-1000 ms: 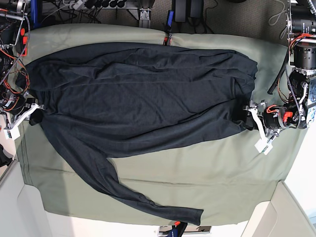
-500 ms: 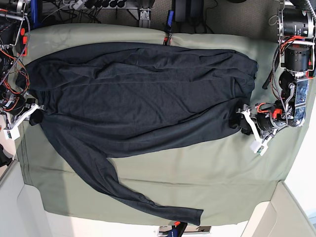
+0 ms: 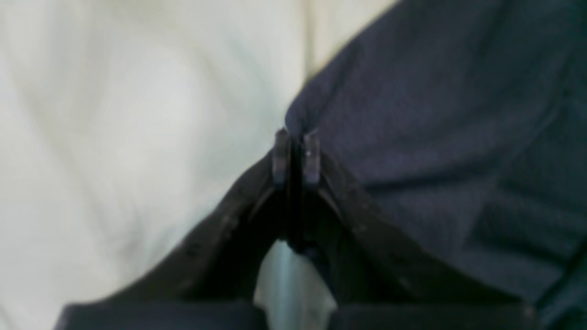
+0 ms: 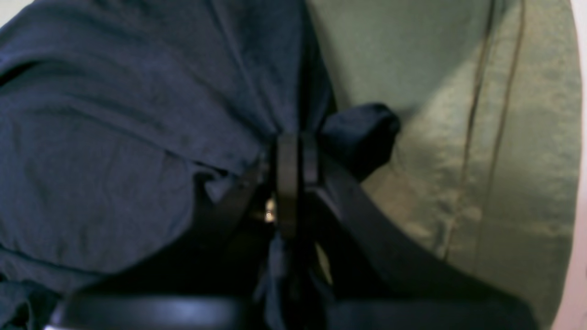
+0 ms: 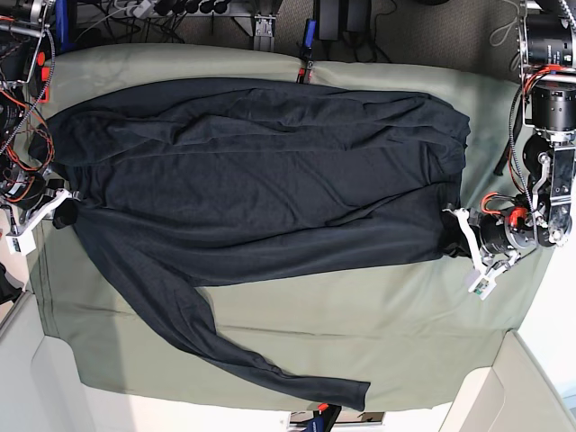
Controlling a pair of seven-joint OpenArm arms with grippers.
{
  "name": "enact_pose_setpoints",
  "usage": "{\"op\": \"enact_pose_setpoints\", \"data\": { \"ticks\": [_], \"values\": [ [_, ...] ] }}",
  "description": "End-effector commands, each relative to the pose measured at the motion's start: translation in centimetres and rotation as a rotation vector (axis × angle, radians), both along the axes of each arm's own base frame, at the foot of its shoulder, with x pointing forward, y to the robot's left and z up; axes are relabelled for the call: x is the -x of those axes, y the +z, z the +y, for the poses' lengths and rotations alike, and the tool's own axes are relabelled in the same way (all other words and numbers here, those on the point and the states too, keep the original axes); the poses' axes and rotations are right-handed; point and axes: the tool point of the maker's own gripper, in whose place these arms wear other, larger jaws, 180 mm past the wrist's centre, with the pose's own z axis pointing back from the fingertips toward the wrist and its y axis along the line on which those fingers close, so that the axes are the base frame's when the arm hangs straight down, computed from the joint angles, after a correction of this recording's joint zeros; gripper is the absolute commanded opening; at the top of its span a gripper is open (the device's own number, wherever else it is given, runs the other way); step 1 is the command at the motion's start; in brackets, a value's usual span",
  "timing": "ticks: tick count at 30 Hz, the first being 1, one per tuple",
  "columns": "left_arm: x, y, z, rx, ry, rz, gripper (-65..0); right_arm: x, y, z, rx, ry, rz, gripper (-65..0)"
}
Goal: Fold the T-shirt properly
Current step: 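Open left gripper and shift it along the side edge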
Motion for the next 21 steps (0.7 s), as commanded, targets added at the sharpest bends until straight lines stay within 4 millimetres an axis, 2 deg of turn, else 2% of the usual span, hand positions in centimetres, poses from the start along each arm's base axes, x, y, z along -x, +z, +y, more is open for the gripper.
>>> {"op": "enact_pose_setpoints", "data": {
  "ticks": [1, 6, 9, 14, 21],
  "values": [
    [-1.7, 3.8, 0.5, -0.007, -0.012, -0.095, -65.0, -1.3, 2.1, -0.7, 0.01, 0.001, -0.067, -65.0],
    [-1.2, 7.9, -1.1, -0.022, -0.095, -0.154, -65.0, -1.3, 2.1, -0.7, 0.007, 0.001, -0.068, -65.0],
    [-0.3, 8.9, -2.5, -0.046, -0.155, -0.186, -65.0, -1.3, 2.1, -0.7, 0.008, 0.002, -0.064, -65.0],
    [3.0, 7.2, -5.0, -0.067, -0.239, -0.157, -65.0, -1.2, 2.0, -0.7, 0.009, 0.003, -0.057, -65.0],
    [6.9, 3.6, -5.3, -0.14, -0.284, -0.077, -65.0, -1.2, 2.0, -0.7, 0.009, 0.003, -0.058, -65.0]
  ]
}}
